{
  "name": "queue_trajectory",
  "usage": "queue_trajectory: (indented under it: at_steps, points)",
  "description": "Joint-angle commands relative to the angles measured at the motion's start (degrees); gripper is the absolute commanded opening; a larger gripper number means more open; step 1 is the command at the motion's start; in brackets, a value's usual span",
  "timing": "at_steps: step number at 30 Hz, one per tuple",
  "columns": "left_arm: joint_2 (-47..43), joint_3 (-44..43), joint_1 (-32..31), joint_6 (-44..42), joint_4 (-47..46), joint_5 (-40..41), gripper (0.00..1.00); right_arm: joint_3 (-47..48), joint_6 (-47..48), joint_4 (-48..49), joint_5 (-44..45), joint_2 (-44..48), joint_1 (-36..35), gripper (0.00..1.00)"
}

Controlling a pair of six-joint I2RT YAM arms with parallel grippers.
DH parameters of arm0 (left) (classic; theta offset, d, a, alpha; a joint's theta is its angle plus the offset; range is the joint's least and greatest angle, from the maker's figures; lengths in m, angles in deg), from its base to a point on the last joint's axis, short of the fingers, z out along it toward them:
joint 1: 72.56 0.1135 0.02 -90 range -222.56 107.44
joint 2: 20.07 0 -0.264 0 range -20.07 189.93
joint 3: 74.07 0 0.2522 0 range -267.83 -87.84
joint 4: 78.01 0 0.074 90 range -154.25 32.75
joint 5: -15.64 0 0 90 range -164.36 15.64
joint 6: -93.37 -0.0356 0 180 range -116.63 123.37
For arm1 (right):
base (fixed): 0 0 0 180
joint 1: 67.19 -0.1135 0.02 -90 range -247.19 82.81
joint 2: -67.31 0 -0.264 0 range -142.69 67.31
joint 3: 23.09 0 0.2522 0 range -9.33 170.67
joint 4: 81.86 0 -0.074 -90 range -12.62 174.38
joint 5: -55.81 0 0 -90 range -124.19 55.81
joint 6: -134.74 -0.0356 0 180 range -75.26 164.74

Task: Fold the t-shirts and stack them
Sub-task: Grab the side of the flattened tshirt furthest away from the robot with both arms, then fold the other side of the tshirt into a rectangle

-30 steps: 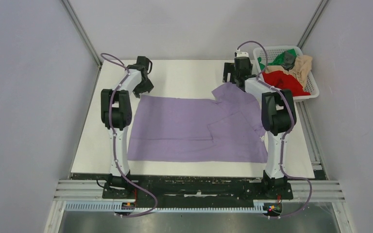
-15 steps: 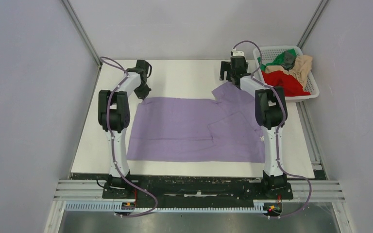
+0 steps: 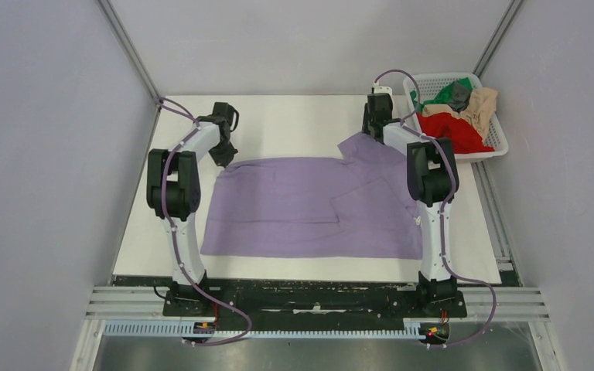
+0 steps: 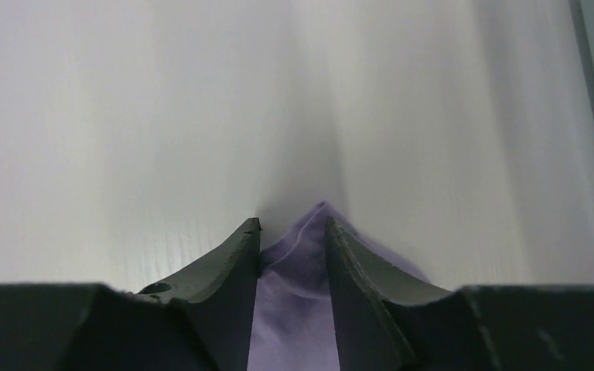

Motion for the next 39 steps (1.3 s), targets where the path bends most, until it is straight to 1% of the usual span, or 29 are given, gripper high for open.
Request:
queue_trajectory:
  at_steps: [1,2,3,6,7,9,11,15,22,31,33,36,39]
  points:
    - [-4.4,0.7,0.0,-1.3,-2.5,-0.7,0.02,-4.5,-2.5,-2.1,2.4,3.1,0.0,0.32]
    - [-4.4,0.8,0.0,-1.3,-2.8,-0.9,0.02,-4.5,-2.7,-1.8,2.5,3.2,0.0,0.27]
    - [-4.6,0.8,0.0,-1.3,-2.9,-1.1,0.02,-4.3,-2.8,-1.1,2.4,3.2,0.0,0.2]
    - [-5.7,0.9,-0.3,-1.3,-3.3,-0.7,0.02,-3.6,-2.6,1.0,2.3,4.1,0.0,0.03]
    - [-6.1,1.0,-0.3,-1.3,-3.6,-0.6,0.02,-3.6,-2.3,1.8,2.4,4.8,0.0,0.0]
    - [-7.4,1.5,-0.5,-1.3,-4.0,-0.4,0.02,-4.0,-1.0,3.2,1.9,7.1,0.0,0.0]
    - [-9.9,3.6,-0.7,-1.2,-5.1,0.1,0.02,-5.9,0.8,3.2,-0.4,10.6,0.0,0.0]
    - [-14.9,9.1,-0.7,-0.9,-8.1,0.0,0.02,-20.1,3.9,10.3,-3.9,21.7,-0.1,0.0]
    - [-22.4,17.1,-1.2,-0.8,-10.2,-0.2,0.02,-36.7,4.5,9.7,-5.1,37.9,-1.5,0.0]
    - [-32.7,28.8,-1.2,-0.2,-12.0,0.4,0.02,-54.2,4.4,4.5,2.6,59.2,-6.4,0.0]
    - [-34.9,31.0,-1.2,0.0,-12.2,1.0,0.02,-56.6,3.8,1.8,4.5,63.1,-7.4,0.0]
    - [-37.3,34.0,-1.2,0.3,-12.2,2.2,0.02,-59.1,2.5,-1.8,4.2,67.9,-8.6,0.0]
    - [-39.3,36.1,-1.2,0.5,-12.8,2.8,0.02,-61.0,2.1,-6.0,6.0,71.8,-10.4,0.0]
